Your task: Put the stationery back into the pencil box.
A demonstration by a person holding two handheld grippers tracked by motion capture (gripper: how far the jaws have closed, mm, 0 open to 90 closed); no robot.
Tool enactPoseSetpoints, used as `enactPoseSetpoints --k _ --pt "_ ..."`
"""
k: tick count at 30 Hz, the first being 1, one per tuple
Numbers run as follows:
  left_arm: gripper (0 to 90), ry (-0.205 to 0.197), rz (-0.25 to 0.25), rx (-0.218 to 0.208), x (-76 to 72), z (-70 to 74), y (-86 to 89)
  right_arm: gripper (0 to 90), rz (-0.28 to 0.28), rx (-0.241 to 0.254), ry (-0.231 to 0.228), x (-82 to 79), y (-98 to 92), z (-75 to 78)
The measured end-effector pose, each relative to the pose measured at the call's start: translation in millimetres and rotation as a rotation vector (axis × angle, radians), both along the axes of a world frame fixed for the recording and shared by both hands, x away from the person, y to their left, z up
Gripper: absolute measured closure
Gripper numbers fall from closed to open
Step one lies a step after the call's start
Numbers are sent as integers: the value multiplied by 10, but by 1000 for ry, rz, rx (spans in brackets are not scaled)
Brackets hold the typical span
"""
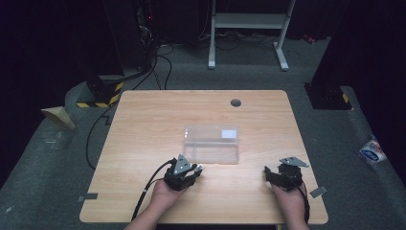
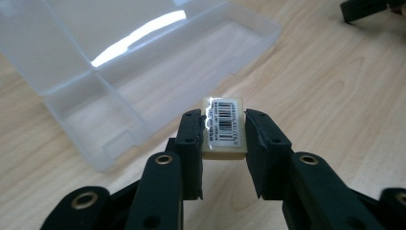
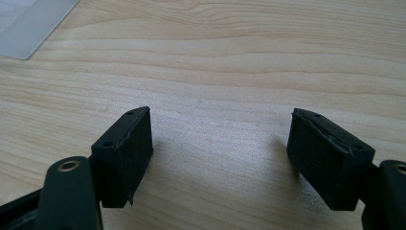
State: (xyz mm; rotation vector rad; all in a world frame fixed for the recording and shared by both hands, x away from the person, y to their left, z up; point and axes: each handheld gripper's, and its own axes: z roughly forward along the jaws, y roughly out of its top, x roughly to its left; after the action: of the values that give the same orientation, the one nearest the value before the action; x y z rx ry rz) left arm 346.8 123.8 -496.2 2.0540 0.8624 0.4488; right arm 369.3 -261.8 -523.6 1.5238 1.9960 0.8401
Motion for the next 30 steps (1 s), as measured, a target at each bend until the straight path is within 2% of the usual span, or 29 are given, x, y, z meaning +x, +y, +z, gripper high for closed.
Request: enactPoseSetpoints --k 6,10,13,15,24,30 --pt "684 -7 28 -6 84 6 85 237 -8 -1 -2 -1 5 -1" --pt "684 5 48 -16 153 -20 107 238 -10 0 -1 -2 6 -1" --pt "684 -4 39 9 162 -17 81 239 -9 -1 -2 -3 5 -1" --pt "684 -6 36 7 162 -10 74 241 -8 -1 -2 -4 4 -1" --pt "684 -12 56 -40 144 65 157 241 -14 0 0 -7 8 0" --pt "684 -18 110 -61 226 96 283 241 -12 -2 -2 -6 6 -1"
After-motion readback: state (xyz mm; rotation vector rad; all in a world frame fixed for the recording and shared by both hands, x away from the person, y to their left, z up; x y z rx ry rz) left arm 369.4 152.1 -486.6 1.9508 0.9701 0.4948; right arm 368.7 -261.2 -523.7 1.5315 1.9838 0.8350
